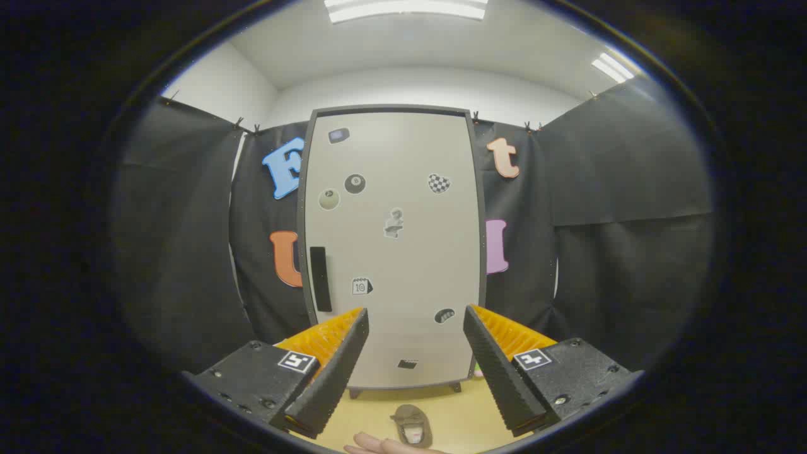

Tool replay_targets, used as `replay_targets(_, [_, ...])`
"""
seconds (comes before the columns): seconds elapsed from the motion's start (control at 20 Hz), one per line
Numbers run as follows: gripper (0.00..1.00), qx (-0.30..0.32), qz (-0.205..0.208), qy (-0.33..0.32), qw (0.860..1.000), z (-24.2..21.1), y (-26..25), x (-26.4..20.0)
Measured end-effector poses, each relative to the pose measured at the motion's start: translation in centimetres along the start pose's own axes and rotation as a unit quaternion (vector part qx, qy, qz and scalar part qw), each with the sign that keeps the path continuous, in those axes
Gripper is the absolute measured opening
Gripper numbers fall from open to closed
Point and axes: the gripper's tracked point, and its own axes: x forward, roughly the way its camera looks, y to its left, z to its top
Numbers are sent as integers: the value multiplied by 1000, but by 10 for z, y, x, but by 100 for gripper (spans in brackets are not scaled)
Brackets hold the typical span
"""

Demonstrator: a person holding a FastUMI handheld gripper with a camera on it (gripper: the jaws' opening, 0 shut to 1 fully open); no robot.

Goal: Open the shoe cabinet door, grab the shoes and put them into the shoe cabinet, then close the shoe cabinet door.

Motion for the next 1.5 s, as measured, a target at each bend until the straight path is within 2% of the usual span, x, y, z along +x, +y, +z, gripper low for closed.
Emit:
replay_targets(0.35, [99,-8,23,0,1000,-2,18,-8])
replay_targets(0.65, [99,-4,29,8,1000,-7,25,6])
replay_targets(1.1, [99,-10,63,2,998,-2,60,72])
replay_targets(1.5, [99,14,110,30,993,-10,111,128])
